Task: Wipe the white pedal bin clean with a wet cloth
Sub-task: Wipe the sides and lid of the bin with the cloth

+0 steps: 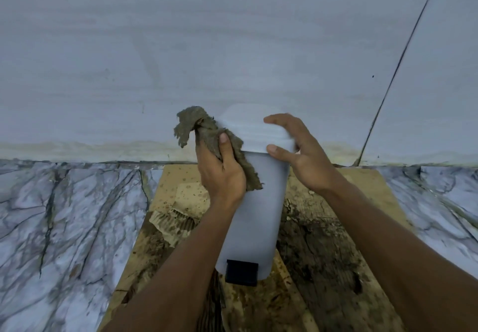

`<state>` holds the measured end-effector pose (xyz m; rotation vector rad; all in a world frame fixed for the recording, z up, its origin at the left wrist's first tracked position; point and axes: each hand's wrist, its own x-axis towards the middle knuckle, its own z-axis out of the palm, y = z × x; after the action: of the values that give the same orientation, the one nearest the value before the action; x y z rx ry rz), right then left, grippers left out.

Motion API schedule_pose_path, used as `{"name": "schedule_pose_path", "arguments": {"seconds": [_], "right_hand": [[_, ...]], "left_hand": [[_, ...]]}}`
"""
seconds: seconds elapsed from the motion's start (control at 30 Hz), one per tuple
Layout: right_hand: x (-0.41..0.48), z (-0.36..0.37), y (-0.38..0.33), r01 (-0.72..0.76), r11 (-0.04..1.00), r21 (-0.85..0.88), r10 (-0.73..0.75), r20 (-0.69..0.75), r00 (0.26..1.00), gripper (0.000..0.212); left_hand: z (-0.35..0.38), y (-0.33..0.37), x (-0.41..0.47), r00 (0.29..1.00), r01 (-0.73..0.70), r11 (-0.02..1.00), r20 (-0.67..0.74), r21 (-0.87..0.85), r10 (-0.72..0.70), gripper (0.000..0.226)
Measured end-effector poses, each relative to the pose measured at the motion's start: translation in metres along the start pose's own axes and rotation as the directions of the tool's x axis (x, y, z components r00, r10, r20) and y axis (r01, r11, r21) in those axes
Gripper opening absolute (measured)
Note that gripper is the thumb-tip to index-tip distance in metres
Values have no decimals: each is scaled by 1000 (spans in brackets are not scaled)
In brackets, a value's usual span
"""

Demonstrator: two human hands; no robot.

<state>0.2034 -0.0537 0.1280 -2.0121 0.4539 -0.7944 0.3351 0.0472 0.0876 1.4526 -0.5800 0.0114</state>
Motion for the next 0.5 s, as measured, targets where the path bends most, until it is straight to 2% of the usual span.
{"name": "schedule_pose_path", "arguments": {"seconds": [0.1,0.23,0.33,0.43,0.5], "right_hand": [[-17,3,-4,-49,999,-20,48,-32,998,69],[-40,9,-15,-81,993,-89,77,-37,996,98],[-57,16,-23,-101,990,-96,101,-12,995,113],[-73,19,-31,-113,984,-135,115,4,993,118],[-83,19,-34,-112,980,-168,121,46,992,119]], "left_hand": [[-21,17,15,965,-160,967,235,196,112,62],[-42,47,35,825,-368,816,562,446,66,52],[-40,68,36,717,-490,675,695,551,-46,47],[-36,74,24,603,-636,508,785,580,-142,62],[-34,74,12,560,-669,469,806,576,-192,70]]}}
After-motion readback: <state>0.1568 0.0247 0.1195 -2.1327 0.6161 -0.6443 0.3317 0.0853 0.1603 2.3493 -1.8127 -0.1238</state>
